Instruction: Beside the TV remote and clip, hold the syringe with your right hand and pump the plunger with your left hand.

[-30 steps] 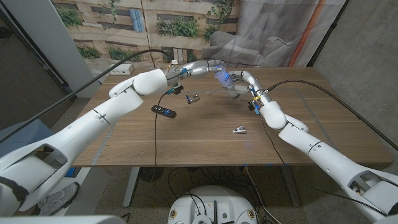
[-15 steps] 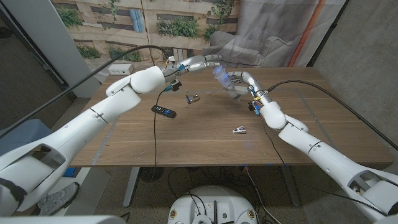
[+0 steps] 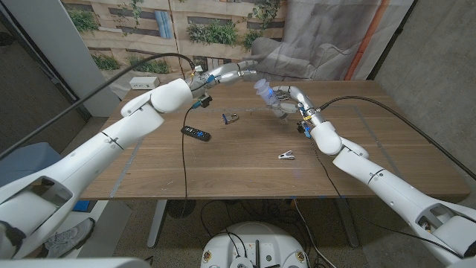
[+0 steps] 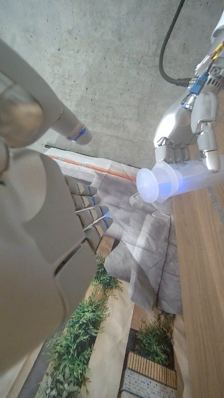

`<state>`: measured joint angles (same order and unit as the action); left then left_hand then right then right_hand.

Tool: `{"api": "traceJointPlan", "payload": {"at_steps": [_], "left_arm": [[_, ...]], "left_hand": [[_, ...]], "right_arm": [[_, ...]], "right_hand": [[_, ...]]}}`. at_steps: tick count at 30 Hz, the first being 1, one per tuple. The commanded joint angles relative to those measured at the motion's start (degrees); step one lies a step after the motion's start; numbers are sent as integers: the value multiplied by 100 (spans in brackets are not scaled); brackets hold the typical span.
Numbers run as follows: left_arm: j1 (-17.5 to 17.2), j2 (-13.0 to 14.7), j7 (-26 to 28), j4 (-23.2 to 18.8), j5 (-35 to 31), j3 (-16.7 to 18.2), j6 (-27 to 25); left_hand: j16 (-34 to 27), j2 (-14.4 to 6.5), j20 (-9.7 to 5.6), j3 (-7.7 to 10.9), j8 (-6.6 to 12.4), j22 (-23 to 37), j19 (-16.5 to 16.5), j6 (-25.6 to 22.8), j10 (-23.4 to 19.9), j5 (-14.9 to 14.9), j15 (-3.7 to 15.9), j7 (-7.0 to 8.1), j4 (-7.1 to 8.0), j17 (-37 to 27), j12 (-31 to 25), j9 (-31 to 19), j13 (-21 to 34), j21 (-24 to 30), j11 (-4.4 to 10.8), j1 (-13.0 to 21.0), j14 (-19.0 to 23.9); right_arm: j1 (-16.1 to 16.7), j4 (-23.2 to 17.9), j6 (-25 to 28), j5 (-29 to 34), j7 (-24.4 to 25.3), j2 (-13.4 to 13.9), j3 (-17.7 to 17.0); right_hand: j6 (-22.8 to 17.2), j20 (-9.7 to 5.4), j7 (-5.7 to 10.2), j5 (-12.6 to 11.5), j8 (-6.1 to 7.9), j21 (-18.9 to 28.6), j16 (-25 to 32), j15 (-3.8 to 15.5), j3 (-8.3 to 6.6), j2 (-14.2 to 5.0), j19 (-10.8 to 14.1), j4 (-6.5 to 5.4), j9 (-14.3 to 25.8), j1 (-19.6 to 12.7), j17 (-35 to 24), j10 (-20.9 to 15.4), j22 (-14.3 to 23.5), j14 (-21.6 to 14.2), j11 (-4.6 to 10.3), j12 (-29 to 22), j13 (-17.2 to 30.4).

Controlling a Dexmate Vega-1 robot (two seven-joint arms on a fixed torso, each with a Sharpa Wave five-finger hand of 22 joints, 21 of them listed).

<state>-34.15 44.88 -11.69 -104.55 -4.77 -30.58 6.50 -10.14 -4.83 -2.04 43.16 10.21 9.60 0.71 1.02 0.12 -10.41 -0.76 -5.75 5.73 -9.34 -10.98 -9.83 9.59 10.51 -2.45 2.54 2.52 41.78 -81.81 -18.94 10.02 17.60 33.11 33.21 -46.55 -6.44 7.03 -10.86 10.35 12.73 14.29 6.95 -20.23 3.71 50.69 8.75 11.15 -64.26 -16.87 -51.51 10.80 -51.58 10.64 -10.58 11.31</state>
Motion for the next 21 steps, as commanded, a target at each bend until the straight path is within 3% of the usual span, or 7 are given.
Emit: {"api": "traceJointPlan", "payload": {"at_steps": [1, 21], "left_arm": [[-381, 106, 524, -104, 261, 359, -293], [-1004, -69, 1537, 9, 897, 800, -512]], "left_hand": [[16, -541, -479, 16, 17, -1, 53, -39, -33, -26, -11, 19, -48, 2, 27, 1, 17, 45, 53, 64, 14], [7, -522, -460, 29, 28, 1, 102, -101, -77, -21, 19, 95, -76, -6, 19, -1, 20, 52, 146, 74, 53]], "right_arm": [[24, -110, 164, 75, 80, 62, -24], [63, -359, 528, 326, 68, 315, -19]], "right_hand": [[-53, -466, -51, 13, 58, 30, 48, 510, -218, -1291, -13, -237, 11, 463, -30, -58, 7, 17, -21, -49, 19], [-128, -457, -77, 23, 114, 52, 69, 489, -159, -1253, 2, -237, -2, 585, -84, -122, 3, 36, -93, -64, 18]]}}
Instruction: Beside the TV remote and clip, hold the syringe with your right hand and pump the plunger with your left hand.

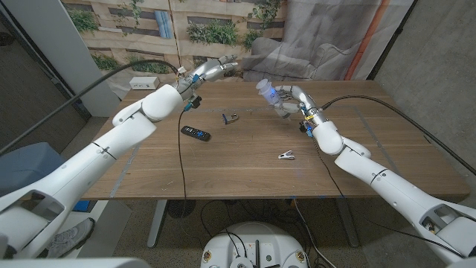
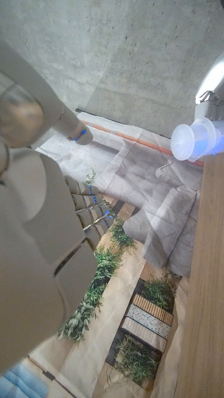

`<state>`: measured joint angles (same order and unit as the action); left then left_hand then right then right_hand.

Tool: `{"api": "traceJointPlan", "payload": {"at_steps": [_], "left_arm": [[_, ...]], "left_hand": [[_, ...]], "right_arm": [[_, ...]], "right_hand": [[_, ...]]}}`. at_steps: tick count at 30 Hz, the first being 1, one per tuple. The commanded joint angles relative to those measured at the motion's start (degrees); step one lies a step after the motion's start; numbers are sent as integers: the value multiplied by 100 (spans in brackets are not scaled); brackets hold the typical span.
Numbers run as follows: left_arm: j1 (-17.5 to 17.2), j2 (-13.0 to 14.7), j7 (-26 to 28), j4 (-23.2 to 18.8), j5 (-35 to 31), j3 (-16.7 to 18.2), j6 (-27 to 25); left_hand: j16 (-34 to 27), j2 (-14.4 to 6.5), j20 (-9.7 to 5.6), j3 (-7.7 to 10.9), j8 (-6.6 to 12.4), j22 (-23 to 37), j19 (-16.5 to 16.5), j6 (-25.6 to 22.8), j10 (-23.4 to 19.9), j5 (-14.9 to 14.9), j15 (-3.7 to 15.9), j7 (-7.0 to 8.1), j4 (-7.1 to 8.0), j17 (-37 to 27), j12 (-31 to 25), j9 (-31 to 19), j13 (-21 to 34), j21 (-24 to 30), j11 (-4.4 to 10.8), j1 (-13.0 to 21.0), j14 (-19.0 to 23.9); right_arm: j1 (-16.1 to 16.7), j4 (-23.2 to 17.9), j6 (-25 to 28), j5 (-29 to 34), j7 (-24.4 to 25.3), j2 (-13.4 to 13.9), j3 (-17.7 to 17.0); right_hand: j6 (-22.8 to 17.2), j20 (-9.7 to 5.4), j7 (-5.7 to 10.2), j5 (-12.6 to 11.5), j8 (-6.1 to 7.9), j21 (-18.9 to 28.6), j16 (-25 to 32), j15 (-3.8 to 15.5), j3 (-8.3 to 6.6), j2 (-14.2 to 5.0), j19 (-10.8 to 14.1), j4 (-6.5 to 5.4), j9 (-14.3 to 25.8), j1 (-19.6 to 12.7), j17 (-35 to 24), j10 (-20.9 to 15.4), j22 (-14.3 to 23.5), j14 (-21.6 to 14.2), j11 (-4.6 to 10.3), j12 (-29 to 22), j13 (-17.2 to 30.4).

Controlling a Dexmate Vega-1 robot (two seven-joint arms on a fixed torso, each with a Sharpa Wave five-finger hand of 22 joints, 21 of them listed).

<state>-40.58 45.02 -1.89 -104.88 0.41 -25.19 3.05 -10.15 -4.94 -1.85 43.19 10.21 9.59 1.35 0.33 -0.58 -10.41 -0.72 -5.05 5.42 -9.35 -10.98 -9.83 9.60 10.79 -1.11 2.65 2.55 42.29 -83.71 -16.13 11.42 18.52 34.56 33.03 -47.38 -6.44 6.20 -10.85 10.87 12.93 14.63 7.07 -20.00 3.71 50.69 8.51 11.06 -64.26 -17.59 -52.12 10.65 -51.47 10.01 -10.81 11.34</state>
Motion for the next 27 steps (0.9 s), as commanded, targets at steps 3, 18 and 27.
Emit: {"api": "traceJointPlan", "payload": {"at_steps": [3, 18, 27], "left_arm": [[-430, -119, 666, 66, 488, 300, -192], [-725, -471, 1149, 269, 1186, 460, -107], [-938, -581, 1456, 318, 1418, 561, -32]], "left_hand": [[7, -507, -479, 25, 28, 1, 41, -37, -15, -20, 14, 30, -43, -6, 17, -2, 19, 23, 17, 60, 52], [3, -473, -448, 18, 29, 2, 69, -63, -55, -15, 16, 71, -44, -10, 10, -3, 19, 26, 33, 39, 73], [5, -459, -430, 16, 26, 3, 92, -68, -75, -14, 10, 78, -53, -9, 8, -3, 20, 30, 42, 32, 81]], "right_arm": [[-7, -201, 317, 251, -29, 219, 0], [-167, -395, 701, 663, -227, 529, 76], [-265, -560, 952, 893, -548, 739, 174]], "right_hand": [[-56, -454, 7, 22, 67, 34, 37, 481, -177, -1251, 4, -214, 5, 602, -18, -62, 17, 27, -28, -39, 15], [-53, -440, 9, 20, 73, 47, 39, 487, -147, -1228, 15, -207, -2, 680, -45, -58, 14, 48, -44, -30, 15], [-77, -431, 23, 18, 86, 48, 38, 484, -129, -1215, 9, -203, -5, 728, -59, -83, 12, 61, -44, -36, 16]]}}
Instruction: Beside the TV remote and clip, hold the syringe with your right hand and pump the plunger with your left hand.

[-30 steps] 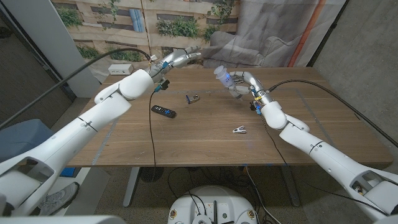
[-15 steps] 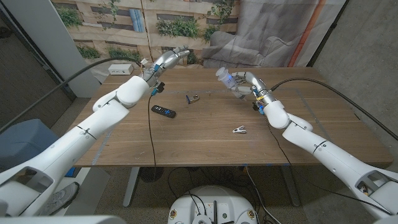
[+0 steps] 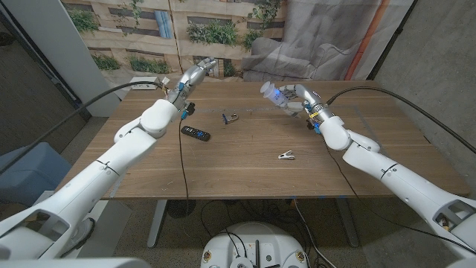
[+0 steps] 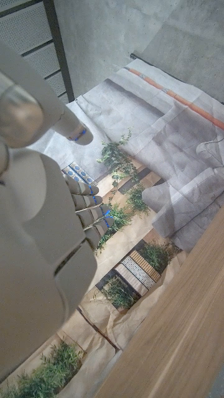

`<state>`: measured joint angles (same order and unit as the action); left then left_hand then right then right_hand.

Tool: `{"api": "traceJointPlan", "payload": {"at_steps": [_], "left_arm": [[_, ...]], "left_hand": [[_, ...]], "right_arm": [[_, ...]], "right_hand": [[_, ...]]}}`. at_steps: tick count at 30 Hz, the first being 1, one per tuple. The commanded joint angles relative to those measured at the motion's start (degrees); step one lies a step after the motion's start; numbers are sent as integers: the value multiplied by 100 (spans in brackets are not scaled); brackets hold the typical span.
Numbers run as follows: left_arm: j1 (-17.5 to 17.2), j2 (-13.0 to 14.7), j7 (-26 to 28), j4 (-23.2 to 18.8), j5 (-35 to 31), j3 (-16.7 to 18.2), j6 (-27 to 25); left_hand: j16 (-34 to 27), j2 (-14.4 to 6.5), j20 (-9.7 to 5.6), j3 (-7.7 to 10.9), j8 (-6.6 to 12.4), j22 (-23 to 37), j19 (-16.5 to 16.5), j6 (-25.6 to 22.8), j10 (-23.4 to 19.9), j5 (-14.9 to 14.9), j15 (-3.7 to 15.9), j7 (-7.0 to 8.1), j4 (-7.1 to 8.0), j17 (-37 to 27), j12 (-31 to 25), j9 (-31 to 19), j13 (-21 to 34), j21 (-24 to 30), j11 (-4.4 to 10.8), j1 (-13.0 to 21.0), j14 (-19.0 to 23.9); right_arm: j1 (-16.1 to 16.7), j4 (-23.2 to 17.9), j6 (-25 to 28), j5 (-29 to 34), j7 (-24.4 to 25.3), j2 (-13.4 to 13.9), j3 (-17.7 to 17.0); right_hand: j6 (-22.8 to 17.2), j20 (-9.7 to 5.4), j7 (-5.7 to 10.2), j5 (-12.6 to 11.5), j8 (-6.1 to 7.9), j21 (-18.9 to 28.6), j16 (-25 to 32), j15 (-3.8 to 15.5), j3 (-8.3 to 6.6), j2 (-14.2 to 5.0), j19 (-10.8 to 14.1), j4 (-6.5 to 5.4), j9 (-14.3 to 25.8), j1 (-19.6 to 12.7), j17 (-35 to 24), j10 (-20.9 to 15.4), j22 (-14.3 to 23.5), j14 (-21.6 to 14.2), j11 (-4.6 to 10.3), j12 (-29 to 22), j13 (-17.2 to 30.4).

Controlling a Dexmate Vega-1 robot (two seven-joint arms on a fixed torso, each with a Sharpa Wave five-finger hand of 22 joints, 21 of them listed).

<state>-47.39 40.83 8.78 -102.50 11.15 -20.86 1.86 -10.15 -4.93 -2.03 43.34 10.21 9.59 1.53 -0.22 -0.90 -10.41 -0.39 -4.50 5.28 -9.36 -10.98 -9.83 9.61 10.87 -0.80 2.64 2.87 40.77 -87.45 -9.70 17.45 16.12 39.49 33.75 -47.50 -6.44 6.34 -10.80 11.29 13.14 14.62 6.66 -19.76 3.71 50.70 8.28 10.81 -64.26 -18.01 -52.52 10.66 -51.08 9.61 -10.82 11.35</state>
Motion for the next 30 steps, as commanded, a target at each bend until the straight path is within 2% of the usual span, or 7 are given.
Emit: {"api": "traceJointPlan", "payload": {"at_steps": [1, 11, 21, 30], "left_arm": [[-281, -182, 419, 94, 375, 140, 106], [-520, -328, 731, 176, 604, 255, 242], [-680, -622, 841, 435, 1035, 349, 558], [-836, -742, 896, 582, 1374, 460, 707]], "left_hand": [[6, -458, -416, 1, 26, 3, 75, -16, -37, -14, -23, 24, -40, -8, 11, -4, 19, 21, 17, 31, 49], [9, -448, -403, -1, 29, 3, 105, -40, -62, -12, -15, 35, -47, -9, 7, -4, 20, 26, 49, 21, 52], [3, -440, -388, -1, 28, 3, 143, -51, -89, -12, 2, 45, -54, -9, 2, -6, 22, 33, 66, 13, 77], [-11, -425, -379, -9, 32, 3, 176, -74, -144, -10, 0, 48, -50, -13, -13, -7, 24, 38, 71, -6, 124]], "right_arm": [[-124, -199, 316, 329, -332, 274, 117], [-242, -264, 333, 768, -505, 508, 245], [-370, -202, 296, 950, -782, 623, 327], [-395, -258, 386, 999, -1051, 733, 338]], "right_hand": [[-69, -429, 15, 12, 47, 28, 40, 531, -152, -1215, 9, -177, 19, 730, -20, -54, 11, 23, -10, -39, 16], [-75, -439, 60, 3, 53, 11, 14, 572, -148, -1186, -41, -123, 16, 740, -31, -70, 7, 86, 24, -38, 20], [-24, -443, 109, -5, 39, -9, -8, 573, -138, -1145, -105, -55, 15, 729, -48, -9, 4, 158, 33, -13, 25], [-12, -455, 152, -15, 41, -17, -6, 614, -137, -1116, -133, 23, 16, 668, -73, 1, 2, 197, 37, -12, 30]]}}
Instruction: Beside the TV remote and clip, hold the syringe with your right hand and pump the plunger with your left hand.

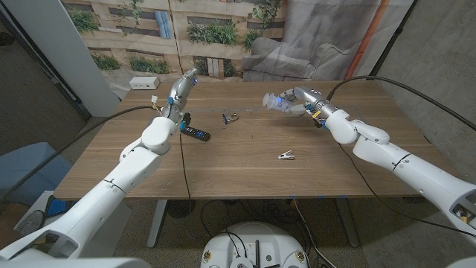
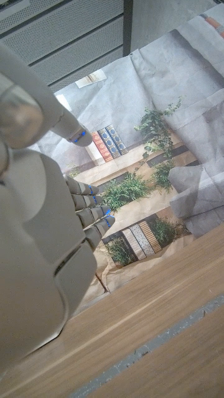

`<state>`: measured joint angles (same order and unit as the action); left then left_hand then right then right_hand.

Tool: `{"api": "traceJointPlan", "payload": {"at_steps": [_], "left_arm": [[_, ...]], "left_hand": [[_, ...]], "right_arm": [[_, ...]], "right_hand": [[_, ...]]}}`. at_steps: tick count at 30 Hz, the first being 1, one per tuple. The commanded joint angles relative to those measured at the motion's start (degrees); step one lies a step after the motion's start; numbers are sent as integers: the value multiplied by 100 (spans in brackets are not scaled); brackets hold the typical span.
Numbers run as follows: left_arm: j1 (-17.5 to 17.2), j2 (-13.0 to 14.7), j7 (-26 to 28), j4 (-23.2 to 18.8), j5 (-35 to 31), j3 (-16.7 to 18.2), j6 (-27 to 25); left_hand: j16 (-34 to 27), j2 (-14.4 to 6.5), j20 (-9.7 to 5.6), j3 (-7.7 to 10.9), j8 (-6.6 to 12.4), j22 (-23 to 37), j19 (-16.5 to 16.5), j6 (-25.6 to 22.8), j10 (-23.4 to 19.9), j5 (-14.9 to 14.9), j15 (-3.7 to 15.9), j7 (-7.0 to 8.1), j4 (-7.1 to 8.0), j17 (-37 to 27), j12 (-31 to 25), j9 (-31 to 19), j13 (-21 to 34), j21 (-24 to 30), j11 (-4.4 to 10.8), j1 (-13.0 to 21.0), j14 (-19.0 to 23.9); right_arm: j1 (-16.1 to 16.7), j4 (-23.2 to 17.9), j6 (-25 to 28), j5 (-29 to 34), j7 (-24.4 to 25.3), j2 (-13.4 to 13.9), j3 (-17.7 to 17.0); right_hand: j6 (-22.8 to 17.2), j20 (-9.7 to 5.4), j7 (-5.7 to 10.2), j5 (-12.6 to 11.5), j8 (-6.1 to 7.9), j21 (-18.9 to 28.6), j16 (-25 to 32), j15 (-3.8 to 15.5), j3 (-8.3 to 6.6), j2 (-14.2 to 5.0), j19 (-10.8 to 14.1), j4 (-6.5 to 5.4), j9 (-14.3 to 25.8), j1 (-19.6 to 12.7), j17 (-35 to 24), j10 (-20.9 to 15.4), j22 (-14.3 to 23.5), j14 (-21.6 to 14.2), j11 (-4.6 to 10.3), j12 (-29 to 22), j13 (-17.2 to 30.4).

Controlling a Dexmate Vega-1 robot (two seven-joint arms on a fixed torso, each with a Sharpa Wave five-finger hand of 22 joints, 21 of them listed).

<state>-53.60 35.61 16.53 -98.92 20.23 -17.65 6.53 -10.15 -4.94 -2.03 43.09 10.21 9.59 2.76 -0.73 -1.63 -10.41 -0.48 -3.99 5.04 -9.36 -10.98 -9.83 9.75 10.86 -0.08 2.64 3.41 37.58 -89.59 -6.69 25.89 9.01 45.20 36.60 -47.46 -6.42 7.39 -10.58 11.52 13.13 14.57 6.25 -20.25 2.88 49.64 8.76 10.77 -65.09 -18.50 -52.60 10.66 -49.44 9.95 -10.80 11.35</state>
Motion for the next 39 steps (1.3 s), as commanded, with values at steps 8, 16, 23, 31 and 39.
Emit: {"api": "traceJointPlan", "payload": {"at_steps": [8, 16, 23, 31, 39], "left_arm": [[-296, -367, 105, 412, 755, 174, 404], [-336, -359, 59, 482, 901, 166, 397], [-392, -329, 82, 481, 991, 161, 317], [-483, -248, 119, 431, 1070, 185, 200], [-487, -196, 24, 499, 1186, 194, 164]], "left_hand": [[-16, -409, -365, 4, 30, 4, 81, -33, -109, -8, 19, 8, -16, -16, -20, -8, 13, 40, -12, -28, 100], [-10, -400, -351, -3, 28, 4, 106, -36, -112, -7, 14, 14, -9, -17, -15, -8, 14, 43, -2, -43, 101], [13, -382, -350, -17, 22, 5, 67, -30, -65, -7, 15, 19, -1, -18, 10, -9, 16, 19, -13, -67, 50], [26, -372, -336, -26, 10, 6, -4, -6, -27, -8, 10, 30, 2, -19, 27, -8, 16, -11, -13, -82, 6], [31, -345, -339, -46, -11, 6, -54, 54, 20, -6, 17, 49, 5, -20, 43, -8, 16, -28, -1, -104, -24]], "right_arm": [[-128, -51, 125, 179, -667, 245, 111], [-253, 13, 36, 162, -1058, 316, 185], [-405, 104, -7, 187, -1367, 310, 269], [-595, 291, -57, 396, -1535, 227, 439], [-751, 421, -17, 538, -1720, 153, 570]], "right_hand": [[10, -469, 101, -54, 15, -27, -16, 684, -109, -1030, -66, 67, 24, 633, -39, 44, 1, 97, 62, -5, 36], [35, -491, 160, -63, 17, -45, -15, 682, -108, -1030, -129, 115, 29, 529, -60, 78, 0, 143, 93, -2, 44], [39, -491, 175, -65, 22, -49, -14, 688, -97, -1020, -153, 128, 32, 480, -74, 87, 0, 172, 95, -4, 48], [59, -491, 176, -63, 22, -55, -15, 664, -78, -1028, -180, 105, 34, 474, -83, 111, -1, 197, 104, -2, 53], [90, -480, 197, -60, 16, -53, -23, 655, -54, -1024, -188, 87, 36, 482, -87, 119, -2, 227, 86, -6, 57]]}}
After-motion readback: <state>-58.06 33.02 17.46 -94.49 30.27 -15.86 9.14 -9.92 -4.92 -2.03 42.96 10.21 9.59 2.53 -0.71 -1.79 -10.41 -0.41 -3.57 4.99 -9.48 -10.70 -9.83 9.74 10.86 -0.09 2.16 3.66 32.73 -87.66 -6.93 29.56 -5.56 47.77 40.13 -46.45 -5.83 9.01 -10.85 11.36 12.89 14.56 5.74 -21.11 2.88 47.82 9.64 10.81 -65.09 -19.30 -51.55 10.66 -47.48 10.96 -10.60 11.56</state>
